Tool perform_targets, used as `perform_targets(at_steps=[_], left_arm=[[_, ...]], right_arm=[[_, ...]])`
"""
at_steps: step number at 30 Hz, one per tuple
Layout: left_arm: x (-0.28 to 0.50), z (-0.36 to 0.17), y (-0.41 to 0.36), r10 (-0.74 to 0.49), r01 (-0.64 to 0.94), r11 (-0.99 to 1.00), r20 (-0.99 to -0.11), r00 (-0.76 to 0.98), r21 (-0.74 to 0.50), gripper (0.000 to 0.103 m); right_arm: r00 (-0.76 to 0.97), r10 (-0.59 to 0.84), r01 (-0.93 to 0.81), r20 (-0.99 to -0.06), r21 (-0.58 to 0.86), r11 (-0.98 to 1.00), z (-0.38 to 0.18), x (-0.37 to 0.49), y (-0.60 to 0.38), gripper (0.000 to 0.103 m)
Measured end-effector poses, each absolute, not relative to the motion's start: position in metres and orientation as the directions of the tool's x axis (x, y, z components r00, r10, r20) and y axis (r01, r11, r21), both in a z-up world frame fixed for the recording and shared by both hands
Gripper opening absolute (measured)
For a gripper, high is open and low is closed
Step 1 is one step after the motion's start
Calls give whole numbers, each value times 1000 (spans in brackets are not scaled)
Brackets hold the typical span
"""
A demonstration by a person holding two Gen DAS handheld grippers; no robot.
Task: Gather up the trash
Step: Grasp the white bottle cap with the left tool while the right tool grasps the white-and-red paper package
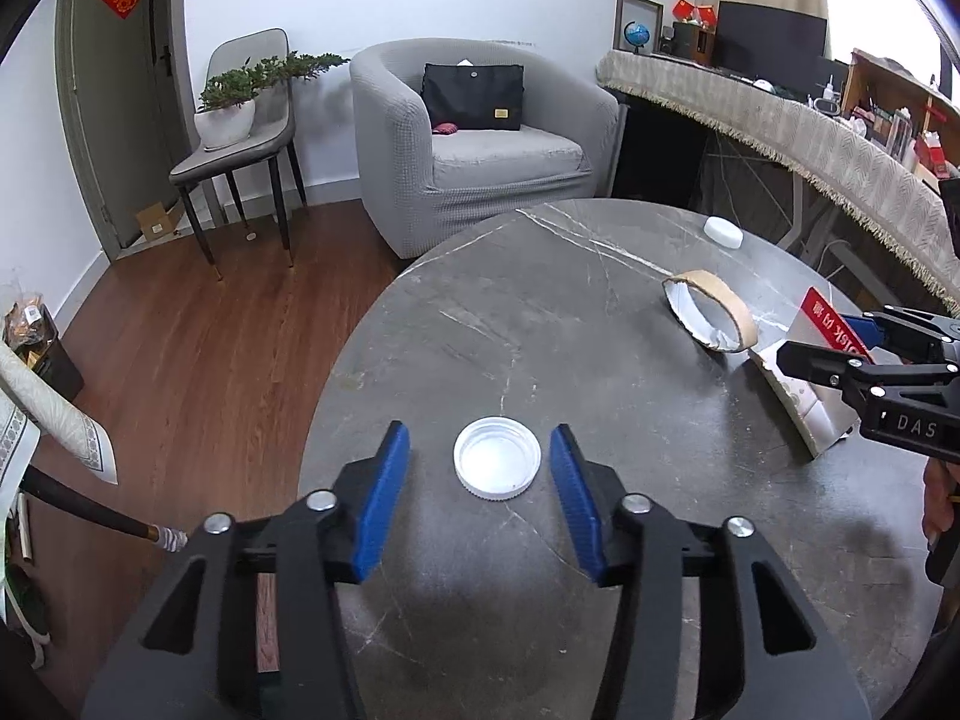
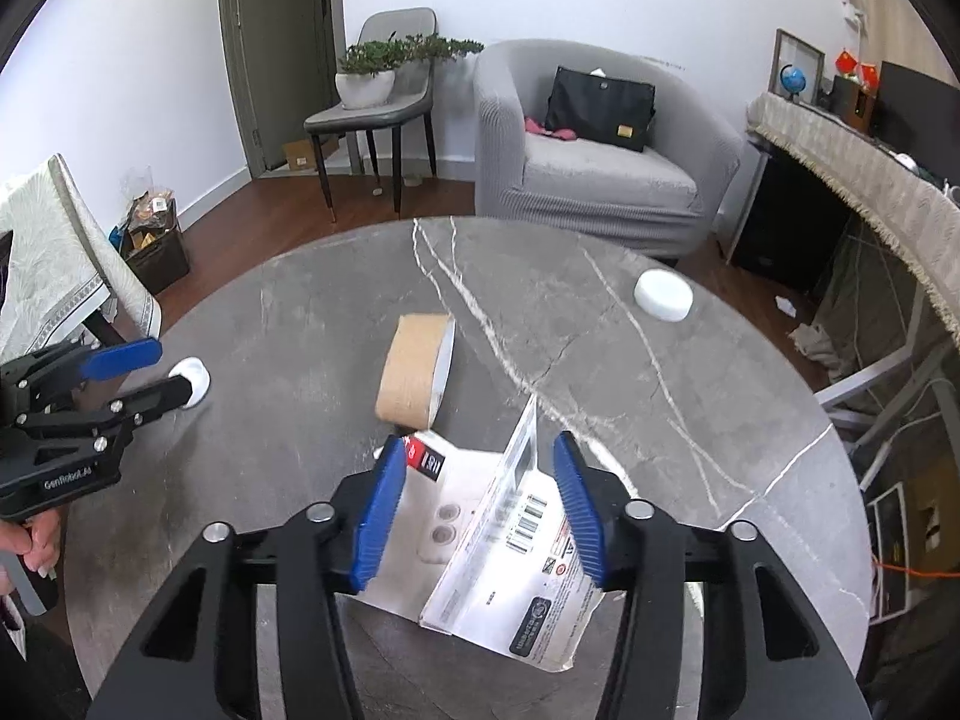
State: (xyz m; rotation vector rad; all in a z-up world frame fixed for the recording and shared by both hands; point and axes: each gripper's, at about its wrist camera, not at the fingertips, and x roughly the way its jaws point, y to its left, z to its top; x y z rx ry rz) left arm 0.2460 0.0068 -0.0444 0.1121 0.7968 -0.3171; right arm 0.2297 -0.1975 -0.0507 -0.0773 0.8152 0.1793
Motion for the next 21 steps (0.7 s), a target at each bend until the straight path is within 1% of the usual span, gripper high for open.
perform_targets(at_steps=[1, 3, 6, 8, 10, 13, 14, 21], left_arm=[[246, -45, 6, -235, 320, 947, -720, 653, -19, 47], [248, -45, 6, -244, 325, 945, -722, 647, -28, 42], [248, -45, 3, -249, 335, 942, -723, 645, -25, 36], [247, -45, 1, -253, 341, 940, -723, 642, -25, 34], [248, -45, 0, -256, 339, 940, -725, 640, -33, 33], [248, -45, 1, -268, 328, 943, -723, 637, -61, 32], [246, -45, 0, -265, 324, 944, -721, 640, -59, 32], [234, -39, 3, -246, 290, 955, -703, 667, -60, 31]], right_arm=[[668, 130, -188, -733, 3, 982, -52, 230, -198, 48], [664, 134, -186, -736, 11, 983, -53, 231, -200, 47], [656, 135, -185, -742, 15, 983, -55, 231, -201, 42], [654, 130, -182, -746, 11, 983, -57, 231, -204, 36], [651, 127, -179, -748, 11, 984, -59, 232, -207, 34], [642, 142, -170, -754, 41, 985, -62, 235, -212, 23], [640, 144, -167, -754, 47, 985, -62, 236, -213, 22], [639, 140, -154, -757, 52, 987, -63, 234, -216, 20]])
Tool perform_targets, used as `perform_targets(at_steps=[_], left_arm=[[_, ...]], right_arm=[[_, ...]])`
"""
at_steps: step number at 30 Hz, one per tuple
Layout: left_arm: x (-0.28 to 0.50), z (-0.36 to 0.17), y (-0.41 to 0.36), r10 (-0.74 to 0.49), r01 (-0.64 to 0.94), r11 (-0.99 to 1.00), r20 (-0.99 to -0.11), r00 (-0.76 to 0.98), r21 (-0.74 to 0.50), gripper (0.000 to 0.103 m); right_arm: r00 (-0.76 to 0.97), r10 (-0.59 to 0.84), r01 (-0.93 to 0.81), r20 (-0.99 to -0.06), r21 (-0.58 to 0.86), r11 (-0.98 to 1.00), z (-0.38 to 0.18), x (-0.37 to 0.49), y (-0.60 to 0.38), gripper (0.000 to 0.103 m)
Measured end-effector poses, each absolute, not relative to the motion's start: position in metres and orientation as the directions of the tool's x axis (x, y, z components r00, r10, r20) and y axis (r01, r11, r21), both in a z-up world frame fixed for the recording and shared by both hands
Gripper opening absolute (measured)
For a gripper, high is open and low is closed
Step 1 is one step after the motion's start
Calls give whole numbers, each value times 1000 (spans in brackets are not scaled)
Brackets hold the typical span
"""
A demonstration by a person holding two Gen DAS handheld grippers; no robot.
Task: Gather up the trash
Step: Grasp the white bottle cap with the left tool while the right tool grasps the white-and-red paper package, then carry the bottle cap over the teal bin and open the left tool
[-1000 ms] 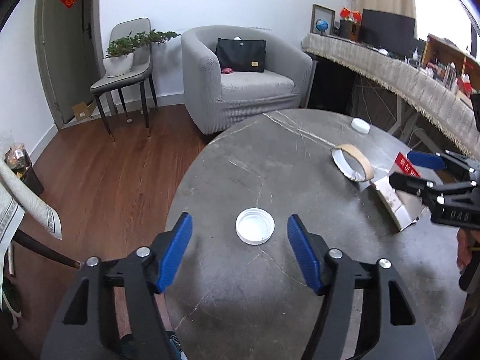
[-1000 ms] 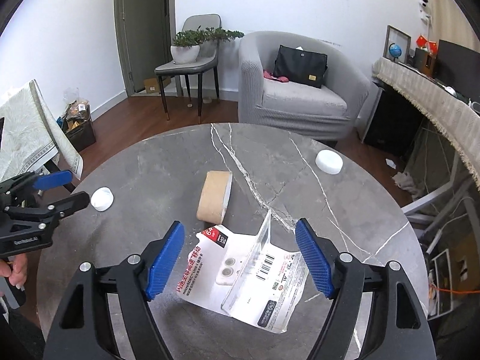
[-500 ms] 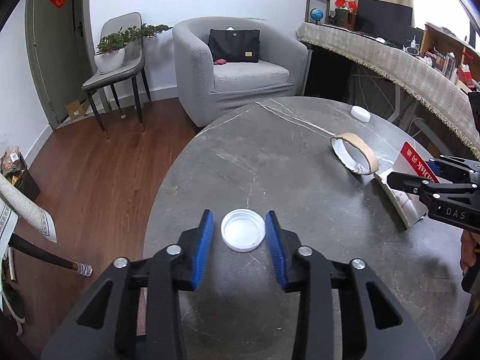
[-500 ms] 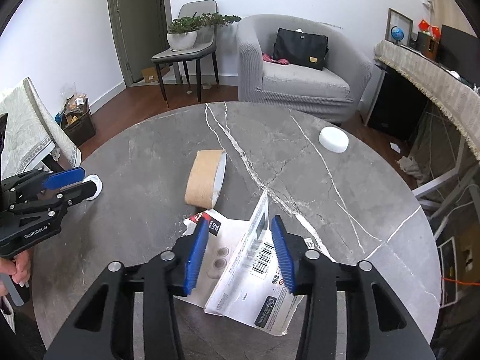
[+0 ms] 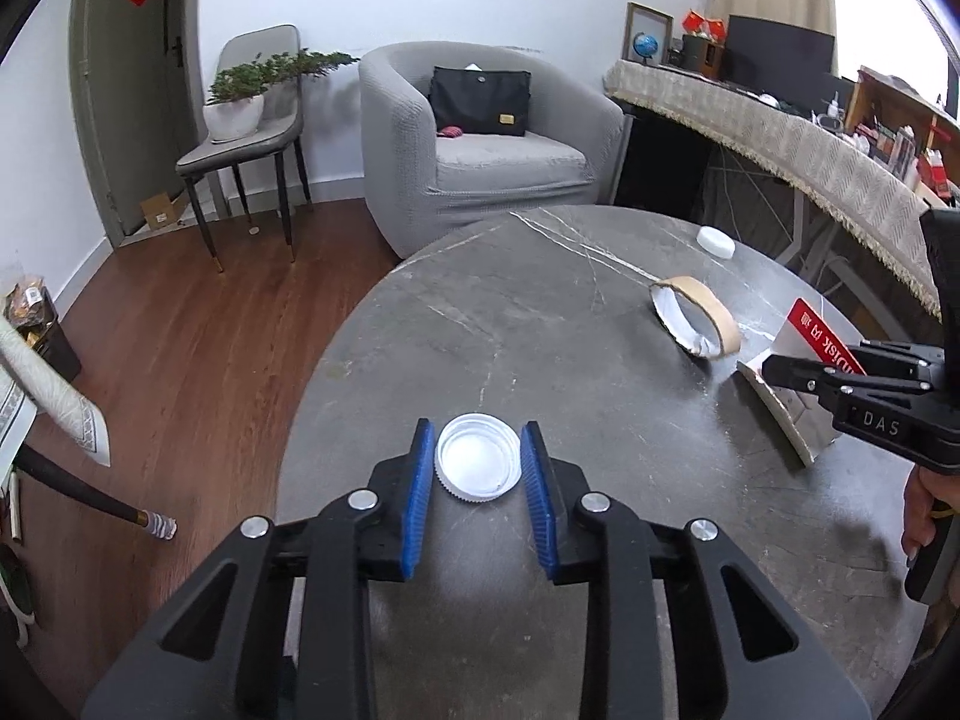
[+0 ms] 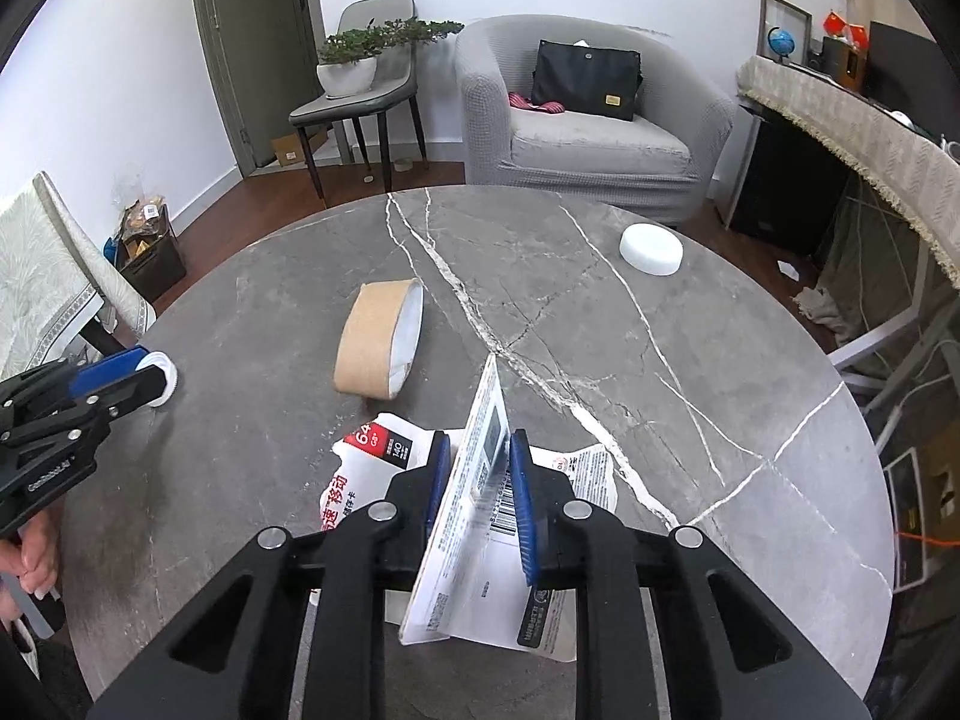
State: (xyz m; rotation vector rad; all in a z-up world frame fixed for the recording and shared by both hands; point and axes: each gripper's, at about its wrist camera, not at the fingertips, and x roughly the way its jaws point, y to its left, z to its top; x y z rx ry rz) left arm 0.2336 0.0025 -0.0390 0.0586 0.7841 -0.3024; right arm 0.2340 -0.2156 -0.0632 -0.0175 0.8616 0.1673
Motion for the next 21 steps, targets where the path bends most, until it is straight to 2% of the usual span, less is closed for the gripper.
perform_targets(at_steps=[11, 19, 21], left_arm=[[203, -32, 20, -219, 213, 972, -692, 688, -97, 31], [171, -26, 38, -192, 172, 980, -678, 710, -97, 31], [165, -25, 44, -182, 157, 983, -678, 712, -99, 31]], right_arm=[[648, 135, -128, -749, 67, 989, -63, 218, -214, 17], [665, 151, -144, -732, 72, 987, -60, 199, -211, 5], [674, 148, -148, -723, 63, 987, -57, 193, -208, 4]])
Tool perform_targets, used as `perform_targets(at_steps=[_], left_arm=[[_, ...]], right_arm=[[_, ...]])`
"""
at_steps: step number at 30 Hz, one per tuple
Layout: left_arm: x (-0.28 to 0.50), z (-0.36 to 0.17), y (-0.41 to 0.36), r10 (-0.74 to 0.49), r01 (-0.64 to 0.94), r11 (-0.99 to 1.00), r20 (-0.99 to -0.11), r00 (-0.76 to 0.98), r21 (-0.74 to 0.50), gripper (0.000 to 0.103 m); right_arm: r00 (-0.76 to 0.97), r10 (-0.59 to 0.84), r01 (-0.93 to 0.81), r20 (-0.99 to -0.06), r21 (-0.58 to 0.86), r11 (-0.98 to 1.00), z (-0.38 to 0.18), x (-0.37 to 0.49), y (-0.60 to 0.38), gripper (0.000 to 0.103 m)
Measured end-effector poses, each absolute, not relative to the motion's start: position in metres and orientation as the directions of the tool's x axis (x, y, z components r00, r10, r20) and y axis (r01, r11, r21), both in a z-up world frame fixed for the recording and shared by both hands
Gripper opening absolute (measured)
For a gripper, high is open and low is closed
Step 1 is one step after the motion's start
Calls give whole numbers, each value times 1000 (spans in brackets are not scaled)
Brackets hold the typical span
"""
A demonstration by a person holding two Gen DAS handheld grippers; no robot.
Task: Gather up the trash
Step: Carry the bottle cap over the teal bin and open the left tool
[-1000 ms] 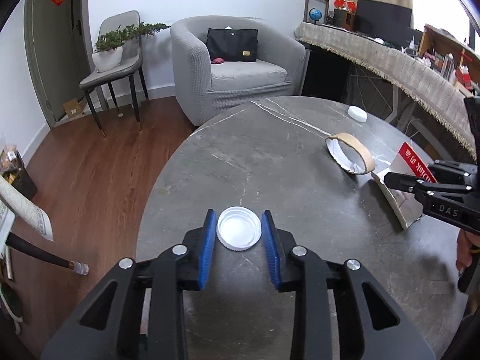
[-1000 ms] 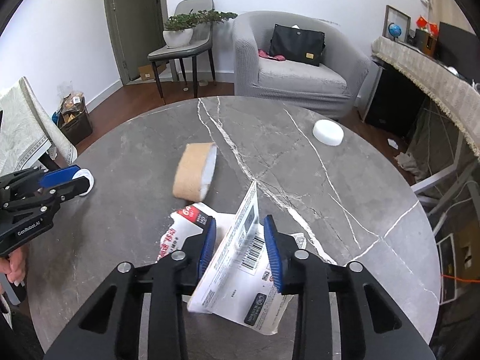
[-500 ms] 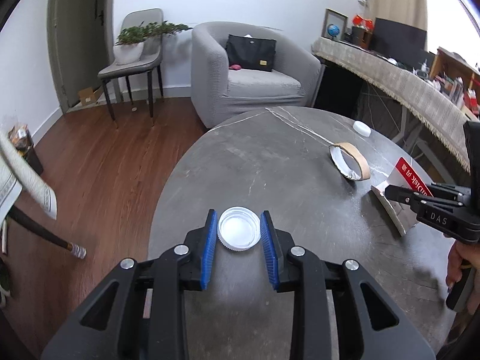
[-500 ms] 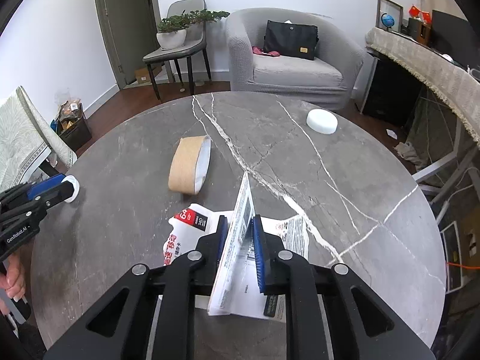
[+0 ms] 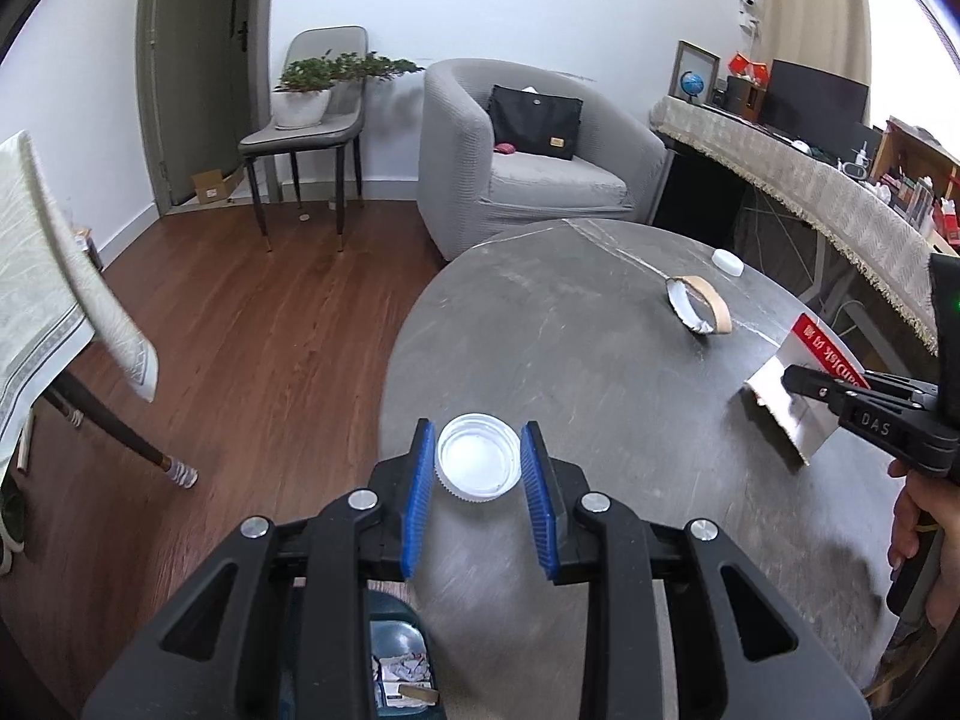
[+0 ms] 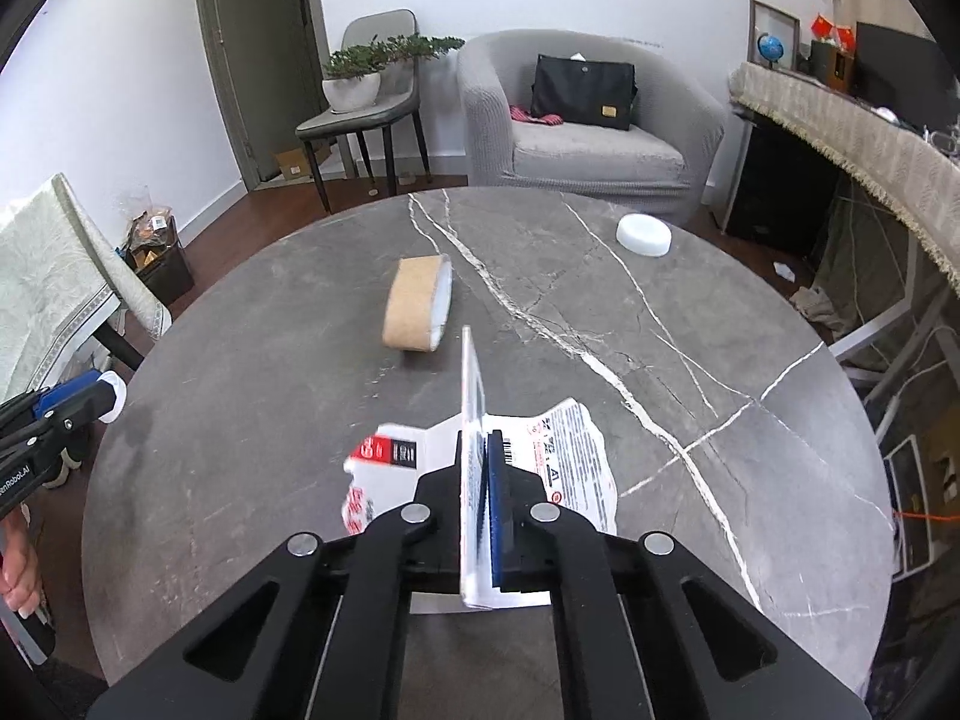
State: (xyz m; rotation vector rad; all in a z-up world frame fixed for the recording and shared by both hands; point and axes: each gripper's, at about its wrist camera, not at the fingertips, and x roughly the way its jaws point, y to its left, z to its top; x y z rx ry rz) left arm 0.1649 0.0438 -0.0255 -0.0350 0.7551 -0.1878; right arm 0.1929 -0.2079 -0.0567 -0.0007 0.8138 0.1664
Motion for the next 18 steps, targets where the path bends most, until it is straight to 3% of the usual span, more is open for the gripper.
perform_targets(at_steps=[8, 18], left_arm=[[131, -22, 73, -179, 100, 983, -675, 715, -155, 31], [91, -28, 105, -111, 40, 992, -683, 722, -119, 31]], right_arm=[[700, 201, -199, -685, 83, 976, -46, 164, -183, 4], [715, 315, -318, -624, 112, 942, -29, 120, -135, 4]])
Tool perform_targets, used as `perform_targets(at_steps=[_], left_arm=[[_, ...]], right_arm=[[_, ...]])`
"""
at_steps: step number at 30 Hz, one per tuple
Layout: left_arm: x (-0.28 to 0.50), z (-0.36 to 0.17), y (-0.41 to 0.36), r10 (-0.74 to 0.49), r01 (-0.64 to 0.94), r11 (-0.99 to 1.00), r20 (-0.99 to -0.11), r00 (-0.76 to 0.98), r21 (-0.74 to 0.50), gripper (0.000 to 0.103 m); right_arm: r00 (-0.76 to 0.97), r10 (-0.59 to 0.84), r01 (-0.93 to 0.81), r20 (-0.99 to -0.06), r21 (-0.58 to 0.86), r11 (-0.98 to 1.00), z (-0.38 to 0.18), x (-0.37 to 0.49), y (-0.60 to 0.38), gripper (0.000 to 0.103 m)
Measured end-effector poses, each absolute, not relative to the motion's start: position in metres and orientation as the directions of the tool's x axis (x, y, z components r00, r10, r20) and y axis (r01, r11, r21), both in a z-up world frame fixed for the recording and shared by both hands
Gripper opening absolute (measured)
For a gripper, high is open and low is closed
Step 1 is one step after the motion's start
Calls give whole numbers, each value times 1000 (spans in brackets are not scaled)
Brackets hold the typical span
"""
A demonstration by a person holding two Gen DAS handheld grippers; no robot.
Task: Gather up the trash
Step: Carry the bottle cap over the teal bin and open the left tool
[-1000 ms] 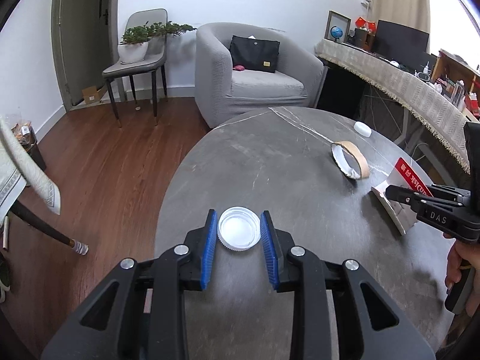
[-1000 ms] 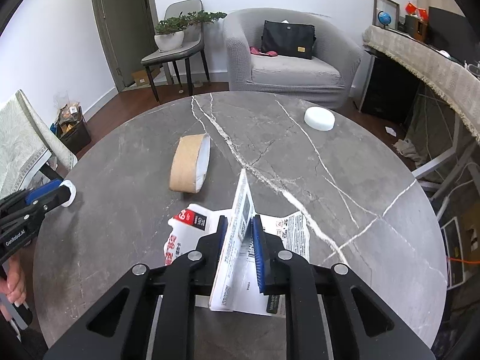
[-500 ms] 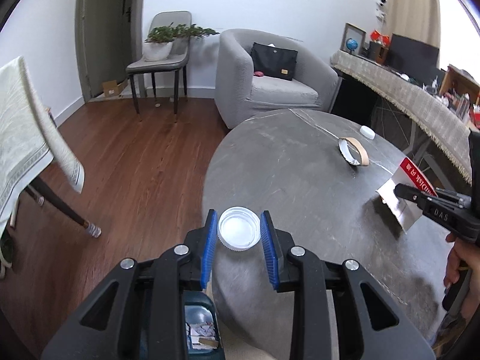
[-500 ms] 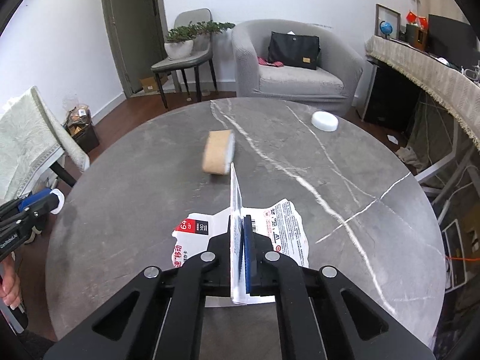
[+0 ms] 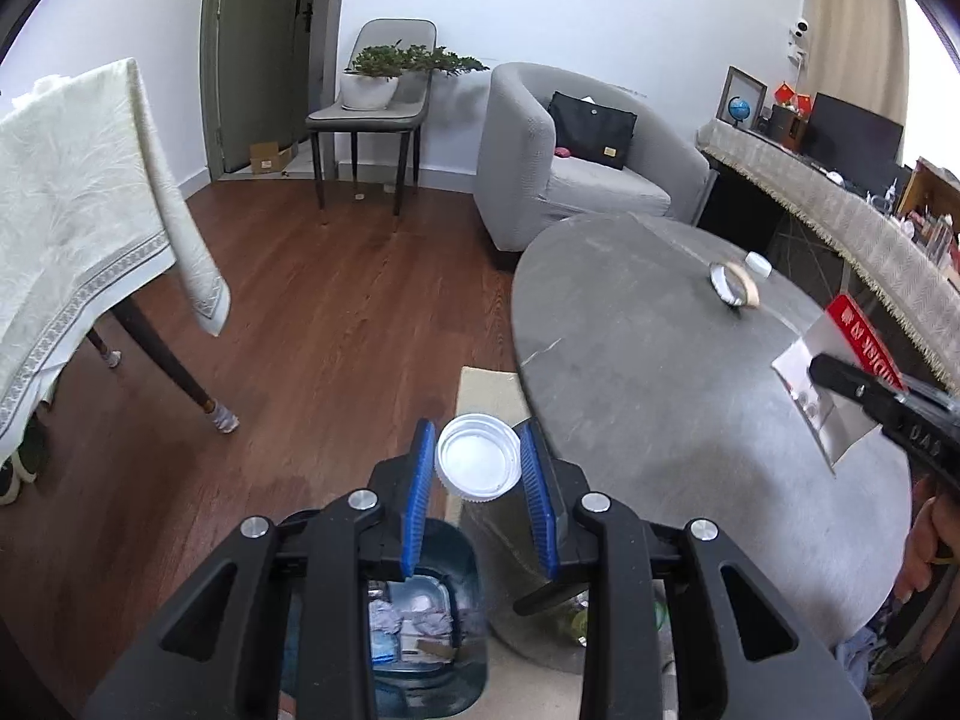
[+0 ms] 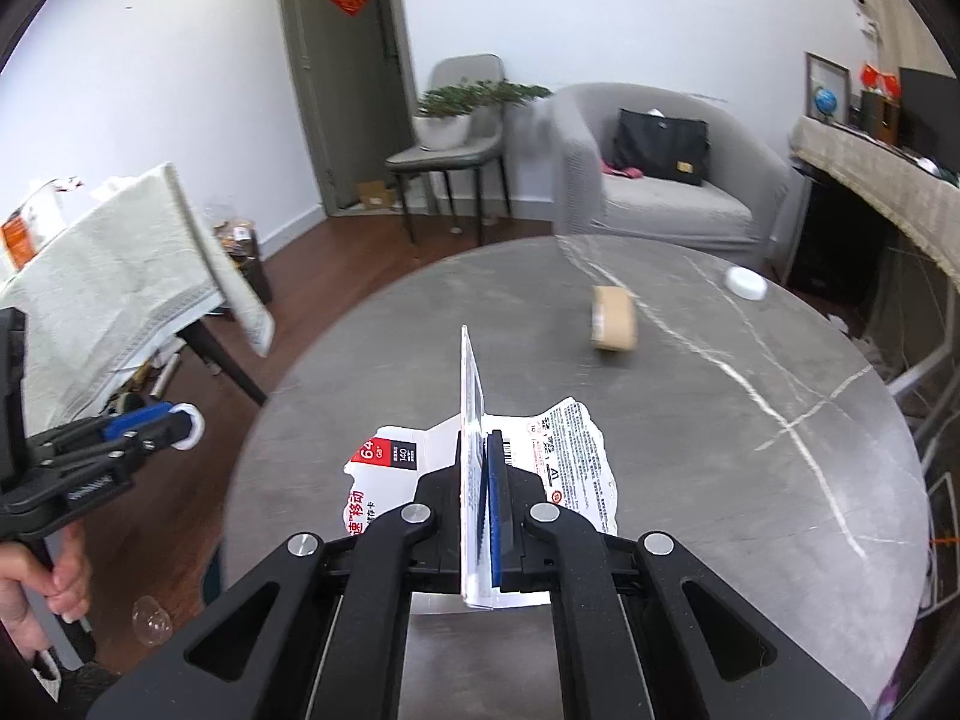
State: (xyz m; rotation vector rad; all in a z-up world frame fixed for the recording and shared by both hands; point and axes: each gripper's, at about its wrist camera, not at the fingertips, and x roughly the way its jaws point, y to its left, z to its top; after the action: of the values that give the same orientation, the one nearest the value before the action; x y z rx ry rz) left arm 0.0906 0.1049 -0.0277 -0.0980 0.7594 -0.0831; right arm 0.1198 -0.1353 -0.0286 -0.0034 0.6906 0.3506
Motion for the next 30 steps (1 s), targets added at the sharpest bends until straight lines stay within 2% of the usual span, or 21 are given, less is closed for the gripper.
perform_targets(at_steps=[9, 17, 23, 30], left_arm=[[70, -61, 142, -41, -13, 998, -739, 673, -67, 32], [74, -93, 176, -41, -76, 991, -806, 590, -106, 32], [80, -127, 191, -20, -93, 993, -862, 506, -77, 32], [79, -166, 207, -100, -82, 986, -912, 398, -144, 33]], right_arm=[[695, 415, -419, -588, 137, 897, -20, 93, -85, 4], [654, 470, -502, -593, 125, 856, -24, 84, -37, 4], [629, 507, -543, -589, 134, 829, -22, 85, -9, 4], [591, 537, -589, -602, 132, 797, -26, 85, 31, 4]])
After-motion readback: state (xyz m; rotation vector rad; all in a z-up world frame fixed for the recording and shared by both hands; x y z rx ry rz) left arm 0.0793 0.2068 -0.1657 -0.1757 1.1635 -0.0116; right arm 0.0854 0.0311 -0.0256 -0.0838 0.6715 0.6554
